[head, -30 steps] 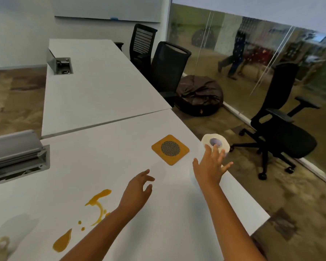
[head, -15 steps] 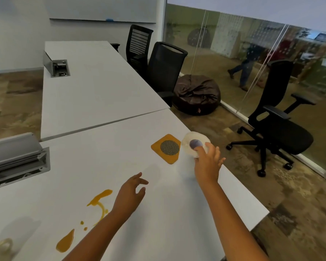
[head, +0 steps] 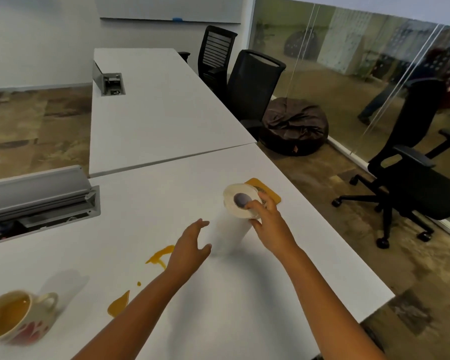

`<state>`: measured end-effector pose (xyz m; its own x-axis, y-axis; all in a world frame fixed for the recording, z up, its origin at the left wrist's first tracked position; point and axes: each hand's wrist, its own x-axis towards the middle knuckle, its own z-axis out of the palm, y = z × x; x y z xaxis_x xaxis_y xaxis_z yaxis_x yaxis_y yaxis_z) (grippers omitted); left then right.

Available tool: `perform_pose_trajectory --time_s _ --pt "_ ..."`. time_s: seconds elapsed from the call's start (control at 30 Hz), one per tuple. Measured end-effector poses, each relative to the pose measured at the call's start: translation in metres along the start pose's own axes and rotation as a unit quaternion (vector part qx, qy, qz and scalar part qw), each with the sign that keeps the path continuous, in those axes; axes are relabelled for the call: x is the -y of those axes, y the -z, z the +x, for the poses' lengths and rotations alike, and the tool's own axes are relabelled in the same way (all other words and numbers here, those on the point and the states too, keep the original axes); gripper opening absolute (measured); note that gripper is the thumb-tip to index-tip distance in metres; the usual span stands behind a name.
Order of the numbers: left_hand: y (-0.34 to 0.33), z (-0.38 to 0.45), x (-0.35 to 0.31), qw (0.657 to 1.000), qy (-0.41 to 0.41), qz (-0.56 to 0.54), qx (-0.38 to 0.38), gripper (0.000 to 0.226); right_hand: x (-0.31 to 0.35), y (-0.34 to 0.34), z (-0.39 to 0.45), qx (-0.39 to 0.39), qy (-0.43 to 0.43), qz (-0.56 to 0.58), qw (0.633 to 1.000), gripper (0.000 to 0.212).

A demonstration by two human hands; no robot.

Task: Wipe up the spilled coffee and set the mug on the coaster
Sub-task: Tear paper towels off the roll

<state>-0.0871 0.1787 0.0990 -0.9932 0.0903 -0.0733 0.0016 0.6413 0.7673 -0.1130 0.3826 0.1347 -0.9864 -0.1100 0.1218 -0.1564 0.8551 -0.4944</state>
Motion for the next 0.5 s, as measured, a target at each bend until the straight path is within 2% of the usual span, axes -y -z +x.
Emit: perform_pose_trajectory --time_s 0.13,0.23,0.3,0.4,0.5 --pt "0.011 0.008 0.003 1.0 0.008 0.006 -0.001 0.064 0.007 -0.001 0.006 0.045 -0.037 0.113 0.992 0.03" --pt "0.019 0.008 0.01 0.999 0.002 0.037 0.01 0.07 0.006 0.002 0.014 0.097 -0.01 0.056 0.994 0.028" --pt "0.026 0.009 0.012 0.998 -0.019 0.065 0.01 0.076 0.008 0.005 0.017 0.129 0.009 0.057 0.99 0.027" --pt "0.038 0.017 0.007 0.988 -0.094 0.125 -0.015 0.084 0.012 0.006 0.016 0.143 0.019 0.095 0.985 0.041" --pt "0.047 0.03 -0.005 0.958 -0.203 0.199 -0.025 0.089 0.015 0.008 0.012 0.128 0.006 0.099 0.987 0.062"
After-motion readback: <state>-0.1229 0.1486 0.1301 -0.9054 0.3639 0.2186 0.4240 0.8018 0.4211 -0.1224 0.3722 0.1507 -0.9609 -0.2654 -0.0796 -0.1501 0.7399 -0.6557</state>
